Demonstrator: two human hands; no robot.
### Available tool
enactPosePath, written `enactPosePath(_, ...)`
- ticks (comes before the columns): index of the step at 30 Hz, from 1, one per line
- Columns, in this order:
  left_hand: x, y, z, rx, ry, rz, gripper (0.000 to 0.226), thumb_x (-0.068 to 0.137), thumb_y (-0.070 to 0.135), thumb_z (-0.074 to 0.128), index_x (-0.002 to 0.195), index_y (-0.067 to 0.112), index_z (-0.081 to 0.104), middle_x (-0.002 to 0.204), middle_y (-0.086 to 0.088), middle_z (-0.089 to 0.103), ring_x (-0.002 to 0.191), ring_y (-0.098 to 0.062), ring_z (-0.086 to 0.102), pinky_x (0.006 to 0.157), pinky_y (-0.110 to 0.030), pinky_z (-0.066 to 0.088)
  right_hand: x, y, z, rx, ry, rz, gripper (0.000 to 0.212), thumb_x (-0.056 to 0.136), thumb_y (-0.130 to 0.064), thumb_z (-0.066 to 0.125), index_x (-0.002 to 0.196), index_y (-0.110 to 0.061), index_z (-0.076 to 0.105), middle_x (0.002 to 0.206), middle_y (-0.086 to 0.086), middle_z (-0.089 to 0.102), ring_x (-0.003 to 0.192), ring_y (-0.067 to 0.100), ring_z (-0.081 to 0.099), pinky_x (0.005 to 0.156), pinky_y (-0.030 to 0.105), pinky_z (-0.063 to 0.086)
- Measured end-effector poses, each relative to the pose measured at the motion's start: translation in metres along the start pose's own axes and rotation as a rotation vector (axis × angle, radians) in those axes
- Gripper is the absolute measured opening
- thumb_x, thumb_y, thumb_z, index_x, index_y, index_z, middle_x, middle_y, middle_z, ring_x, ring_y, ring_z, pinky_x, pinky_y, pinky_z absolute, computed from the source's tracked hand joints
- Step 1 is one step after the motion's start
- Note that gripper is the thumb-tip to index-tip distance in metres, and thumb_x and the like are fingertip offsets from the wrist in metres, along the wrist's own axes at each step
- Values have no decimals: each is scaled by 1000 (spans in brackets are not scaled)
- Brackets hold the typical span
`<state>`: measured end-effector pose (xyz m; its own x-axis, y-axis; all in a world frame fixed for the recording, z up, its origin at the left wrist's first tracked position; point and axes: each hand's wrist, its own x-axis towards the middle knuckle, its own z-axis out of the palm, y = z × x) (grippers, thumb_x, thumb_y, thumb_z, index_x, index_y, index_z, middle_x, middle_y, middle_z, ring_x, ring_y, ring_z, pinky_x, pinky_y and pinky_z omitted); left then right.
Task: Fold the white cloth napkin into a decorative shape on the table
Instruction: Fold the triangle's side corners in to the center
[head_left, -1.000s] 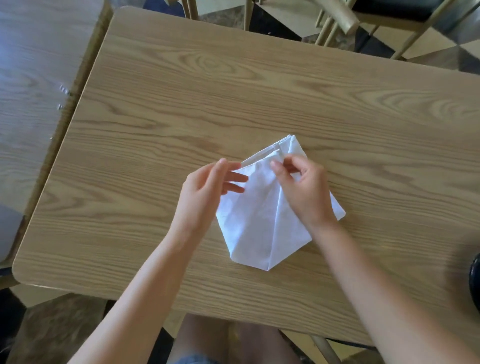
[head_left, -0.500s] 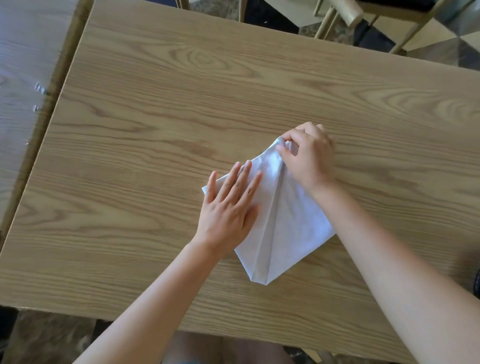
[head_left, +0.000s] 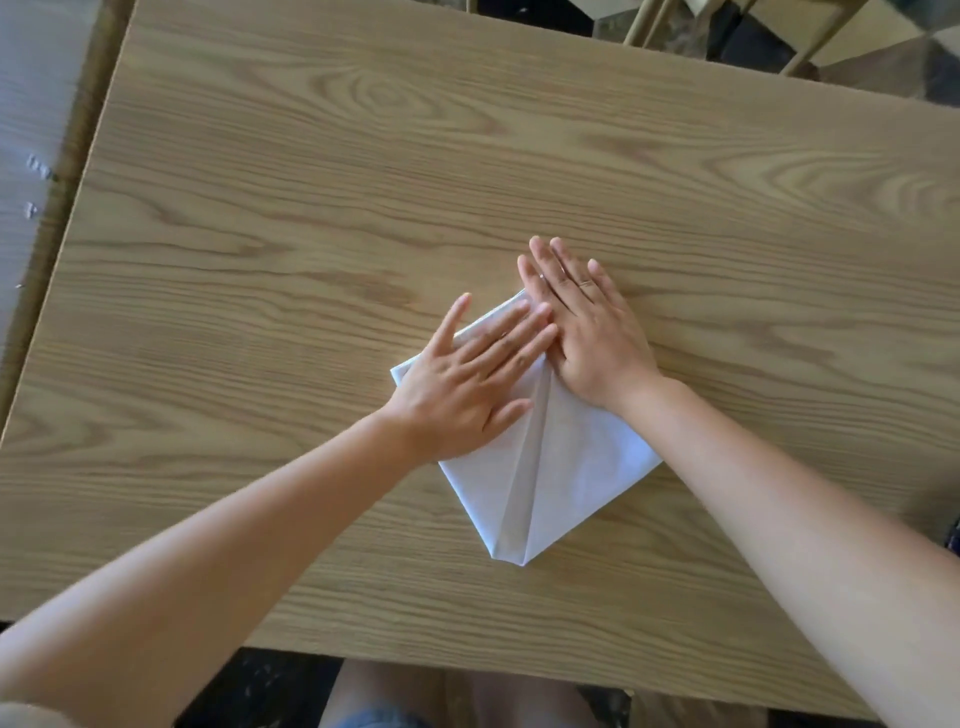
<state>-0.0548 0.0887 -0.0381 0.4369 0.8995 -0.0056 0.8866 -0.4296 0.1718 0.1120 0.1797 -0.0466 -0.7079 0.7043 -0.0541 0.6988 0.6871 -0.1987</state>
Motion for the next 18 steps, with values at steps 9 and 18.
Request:
enactPosePath(9, -92, 34, 9, -79, -220, 384, 63, 95, 47, 24, 148, 14, 21, 155, 0, 21, 144, -15, 12, 114, -39, 15, 0, 0, -1, 6, 1, 15, 55, 95, -27, 23, 147, -13, 15, 156, 2, 16, 143, 13, 9, 115, 37, 9)
enactPosePath(18, -26, 21, -11, -57, 97, -223, 61, 96, 44, 27, 146, 9, 24, 153, -6, 19, 142, -16, 20, 114, -45, 10, 1, -3, 0, -13, -6, 35, 57, 93, -29, 22, 148, -14, 13, 157, 1, 14, 143, 13, 9, 115, 37, 8)
